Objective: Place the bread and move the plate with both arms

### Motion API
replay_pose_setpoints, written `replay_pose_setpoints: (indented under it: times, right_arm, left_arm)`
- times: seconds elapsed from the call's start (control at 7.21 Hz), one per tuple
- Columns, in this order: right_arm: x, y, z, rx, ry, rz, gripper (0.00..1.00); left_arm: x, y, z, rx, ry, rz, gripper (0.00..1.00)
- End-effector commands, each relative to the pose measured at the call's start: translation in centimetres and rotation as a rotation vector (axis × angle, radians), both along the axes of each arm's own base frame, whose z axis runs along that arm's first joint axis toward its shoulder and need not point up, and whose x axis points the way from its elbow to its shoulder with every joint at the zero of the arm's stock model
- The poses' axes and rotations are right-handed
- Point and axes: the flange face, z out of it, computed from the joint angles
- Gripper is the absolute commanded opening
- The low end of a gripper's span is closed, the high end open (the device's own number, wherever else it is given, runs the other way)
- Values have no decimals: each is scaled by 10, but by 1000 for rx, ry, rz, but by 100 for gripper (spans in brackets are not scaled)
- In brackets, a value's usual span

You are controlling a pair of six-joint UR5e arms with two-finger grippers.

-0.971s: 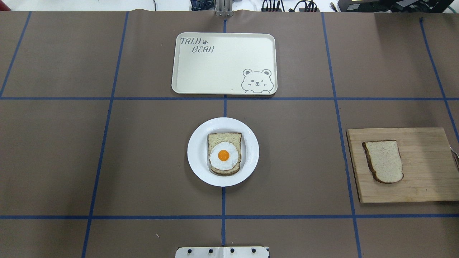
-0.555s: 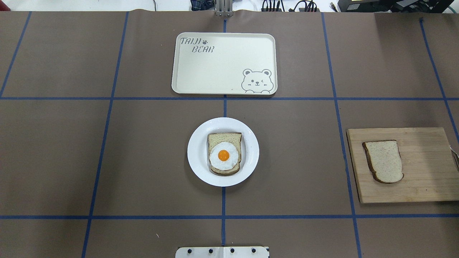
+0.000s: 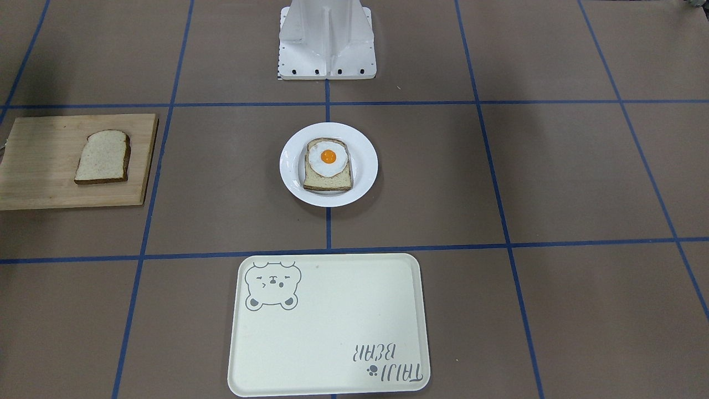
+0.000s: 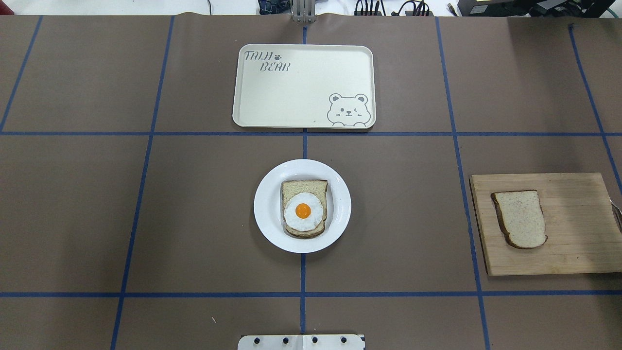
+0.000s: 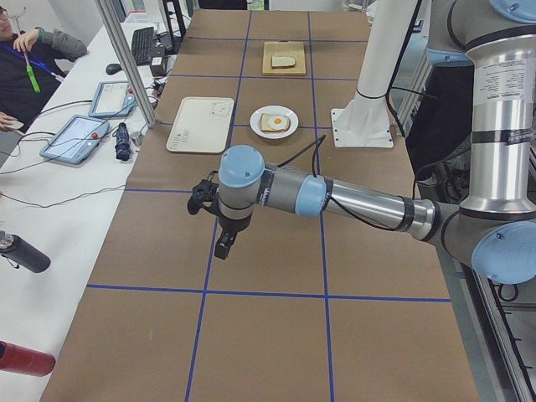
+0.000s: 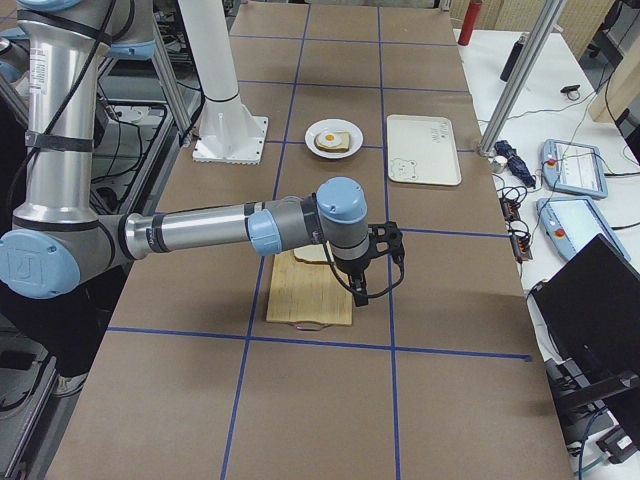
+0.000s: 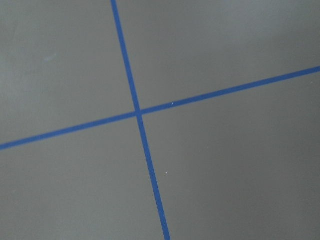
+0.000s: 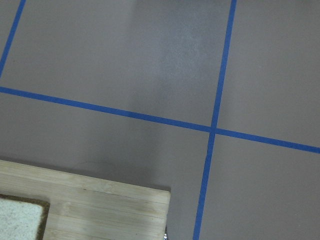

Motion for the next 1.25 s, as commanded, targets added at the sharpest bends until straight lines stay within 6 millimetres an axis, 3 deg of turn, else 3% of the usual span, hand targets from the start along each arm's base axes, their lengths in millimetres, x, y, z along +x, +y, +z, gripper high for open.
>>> replay_pose_setpoints:
  times: [0.0, 0.14, 0.42, 0.69, 0.83, 1.11]
  right_arm:
    - [-5, -3, -12, 10, -59, -15, 100]
    - [-8, -3, -14, -33, -79, 19, 100]
    - [-47, -5, -26, -101, -126, 72, 100]
    - [-113, -1, -40, -154, -195, 105, 100]
    - [-144, 3, -44, -177, -194, 136, 100]
    - [-213, 15, -34, -185, -201, 192, 99]
  left_arm:
    - [4, -33, -36, 173, 61, 28, 98]
    - [4, -29, -32, 221, 61, 31, 98]
    - [6, 5, 7, 270, 60, 27, 98]
    - [6, 10, 20, 148, 100, -46, 98]
    - [6, 22, 38, 71, 113, -90, 98]
    - [5, 24, 41, 59, 123, -93, 98]
